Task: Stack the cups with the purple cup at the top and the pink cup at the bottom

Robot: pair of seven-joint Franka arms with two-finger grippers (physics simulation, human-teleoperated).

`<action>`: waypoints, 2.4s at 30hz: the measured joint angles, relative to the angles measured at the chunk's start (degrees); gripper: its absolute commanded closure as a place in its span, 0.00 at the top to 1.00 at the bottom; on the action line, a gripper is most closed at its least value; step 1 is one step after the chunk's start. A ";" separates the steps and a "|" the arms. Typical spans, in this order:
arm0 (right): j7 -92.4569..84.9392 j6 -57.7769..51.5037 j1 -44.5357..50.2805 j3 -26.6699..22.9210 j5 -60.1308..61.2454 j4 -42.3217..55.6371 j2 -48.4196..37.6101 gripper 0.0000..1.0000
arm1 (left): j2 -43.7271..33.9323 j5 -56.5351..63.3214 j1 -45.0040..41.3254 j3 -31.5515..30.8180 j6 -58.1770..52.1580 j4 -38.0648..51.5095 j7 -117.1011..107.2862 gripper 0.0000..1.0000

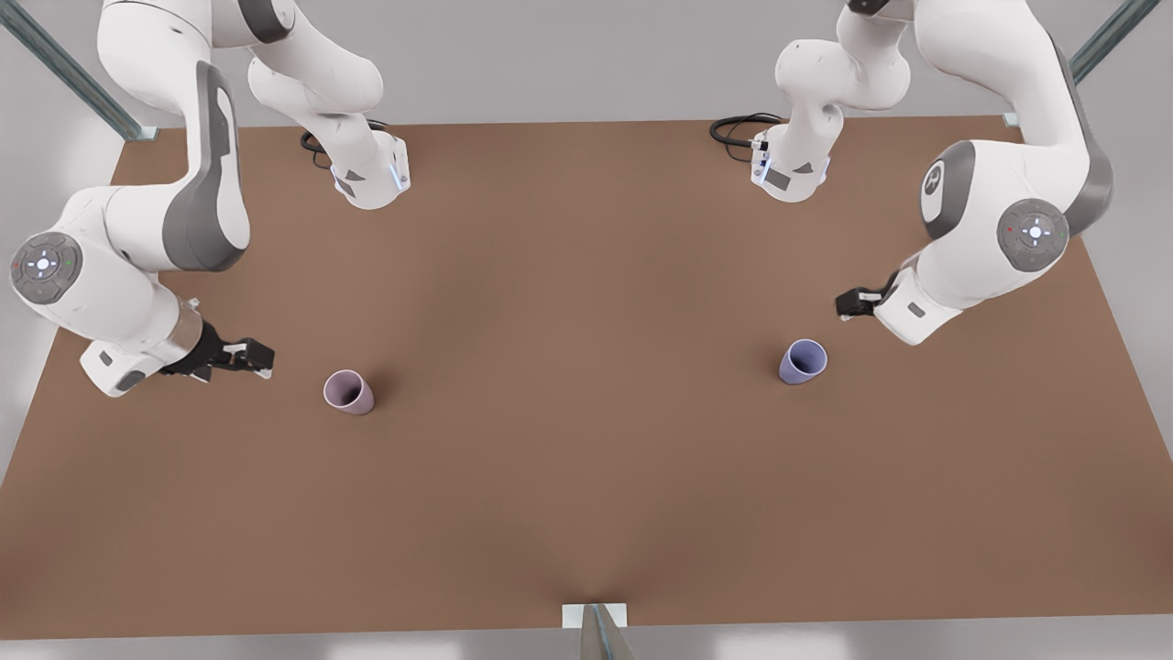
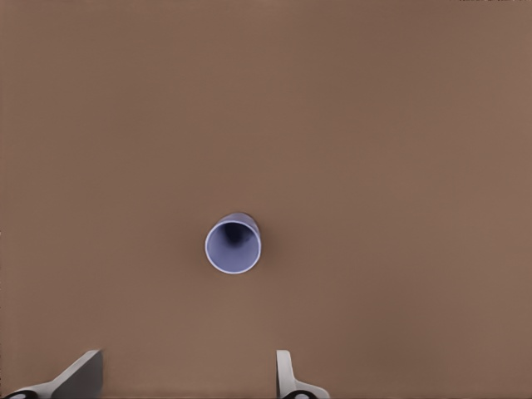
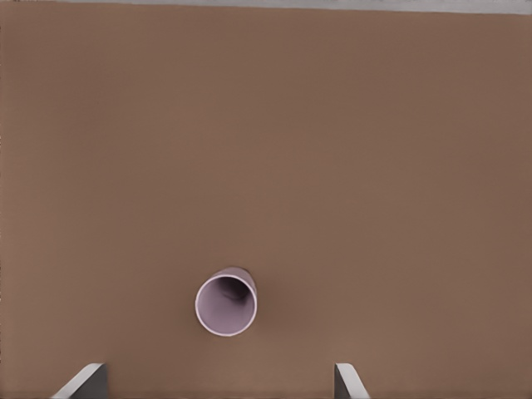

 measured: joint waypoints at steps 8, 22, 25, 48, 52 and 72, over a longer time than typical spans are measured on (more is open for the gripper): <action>0.63 10.62 3.06 0.44 0.19 -7.50 2.24 1.00 | 0.57 0.98 -0.18 0.10 0.68 -3.85 -0.28 1.00; -0.52 26.52 -0.29 0.54 -0.51 -28.69 2.37 1.00 | 0.11 1.21 0.70 0.17 0.54 -5.64 -0.28 1.00; -2.50 30.84 -2.86 0.56 -0.52 -29.75 4.45 1.00 | 0.10 1.22 0.70 0.17 0.00 -5.73 -0.28 1.00; -2.89 38.39 -1.97 1.14 0.18 -33.54 9.02 0.21 | 0.90 1.23 0.64 0.17 -0.27 -5.91 -0.28 1.00; -2.80 38.57 -1.94 1.23 0.19 -33.71 9.31 0.21 | 1.16 1.23 0.65 0.17 -0.27 -5.90 -0.28 1.00; 39.90 5.72 22.25 11.34 -0.93 15.28 25.15 0.21 | 0.72 1.30 1.08 0.52 0.17 -6.69 -0.20 1.00</action>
